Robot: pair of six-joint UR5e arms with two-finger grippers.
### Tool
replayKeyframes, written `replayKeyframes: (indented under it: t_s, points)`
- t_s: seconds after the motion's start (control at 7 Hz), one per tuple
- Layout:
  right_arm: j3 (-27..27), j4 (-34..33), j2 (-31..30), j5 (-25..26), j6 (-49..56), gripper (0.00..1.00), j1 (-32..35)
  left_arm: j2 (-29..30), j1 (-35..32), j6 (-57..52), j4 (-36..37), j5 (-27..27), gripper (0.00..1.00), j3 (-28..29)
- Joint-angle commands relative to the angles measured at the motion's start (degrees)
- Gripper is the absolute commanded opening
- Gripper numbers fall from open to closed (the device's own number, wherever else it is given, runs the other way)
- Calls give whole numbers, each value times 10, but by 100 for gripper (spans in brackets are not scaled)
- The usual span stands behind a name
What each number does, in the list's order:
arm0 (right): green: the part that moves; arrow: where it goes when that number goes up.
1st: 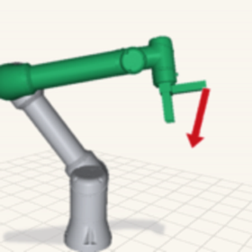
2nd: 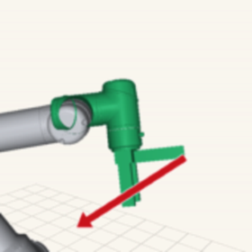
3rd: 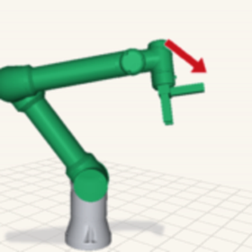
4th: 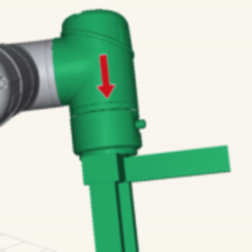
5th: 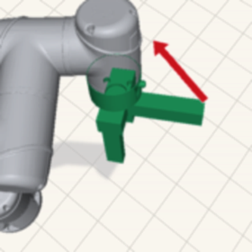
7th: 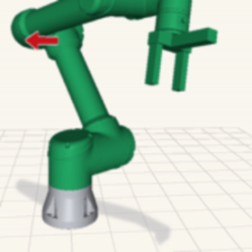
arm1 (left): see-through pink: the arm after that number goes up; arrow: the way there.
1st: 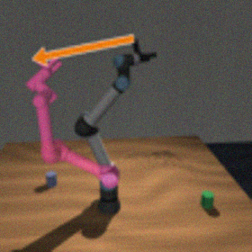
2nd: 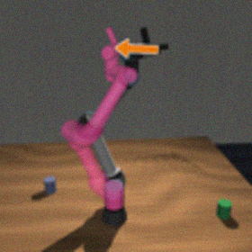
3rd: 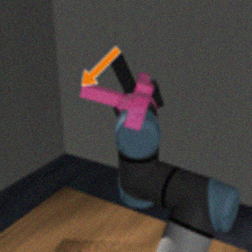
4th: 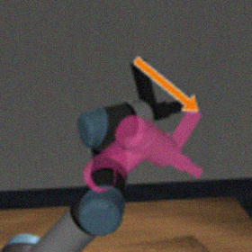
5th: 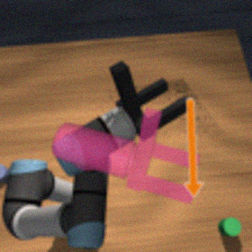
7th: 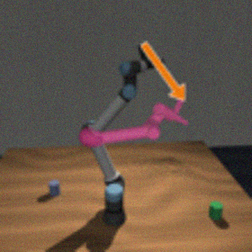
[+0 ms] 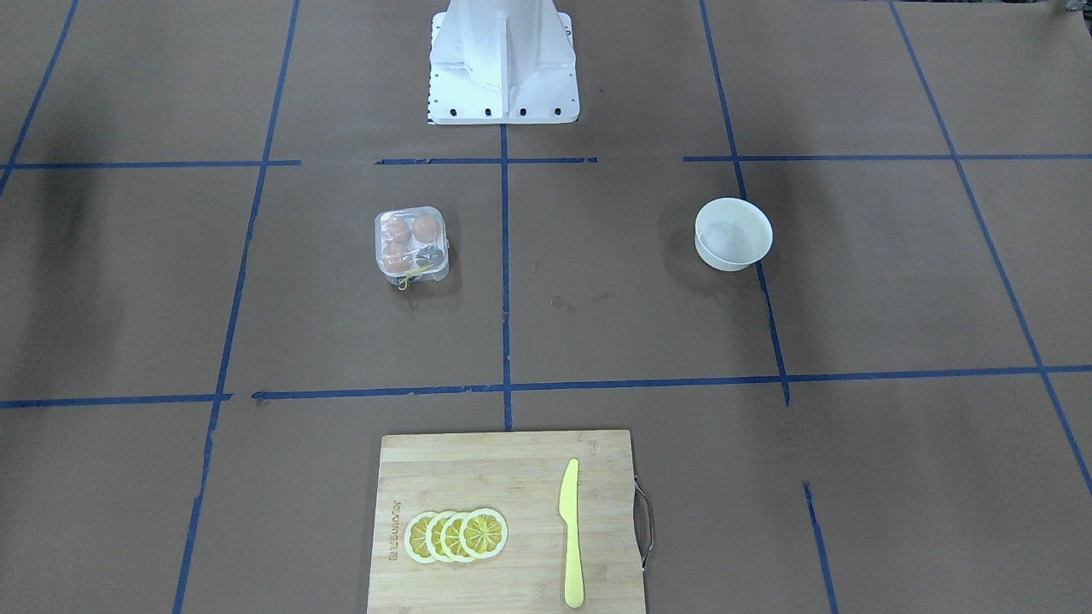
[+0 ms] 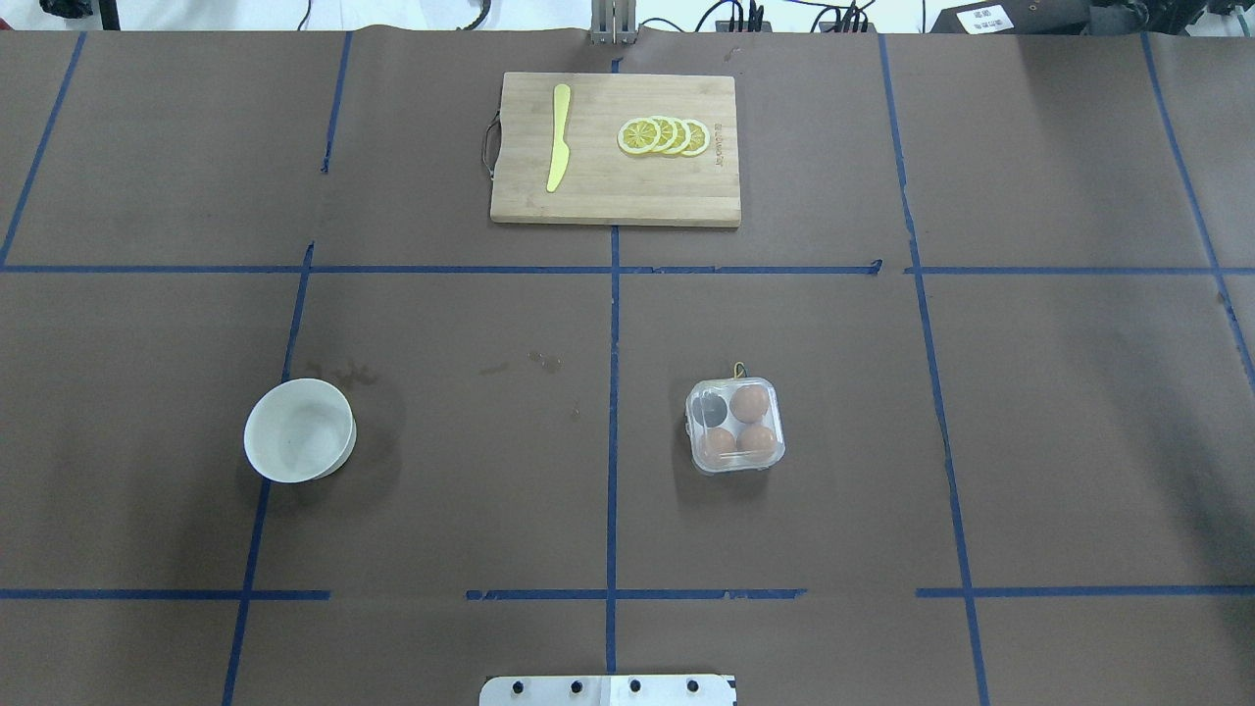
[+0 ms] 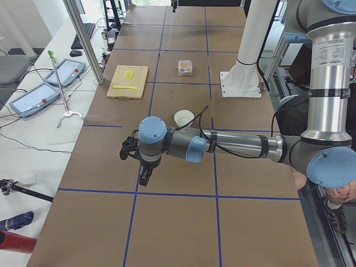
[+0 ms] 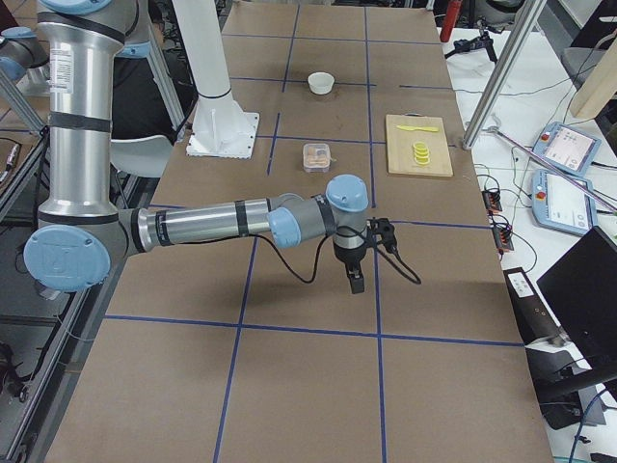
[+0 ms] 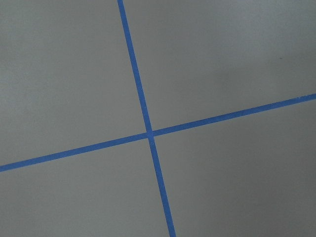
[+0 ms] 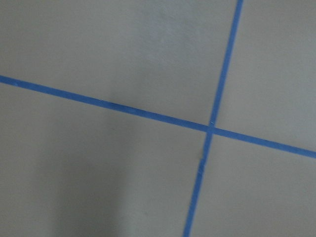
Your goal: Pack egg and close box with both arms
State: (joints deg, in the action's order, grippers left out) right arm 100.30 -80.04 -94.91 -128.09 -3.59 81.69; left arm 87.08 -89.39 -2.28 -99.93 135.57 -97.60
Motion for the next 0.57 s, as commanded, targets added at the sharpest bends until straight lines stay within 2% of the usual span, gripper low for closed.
replayKeyframes:
  t_s: [0.0,0.14,0.43]
  points:
    - [-25,-166,27,-14,89,100,91,-2,0,0,0,0,100,0]
    - [3,-233,12,-1,90,100,94,-3,0,0,0,0,100,2]
    - [10,-188,-30,3,89,100,94,-3,0,1,2,1,100,0]
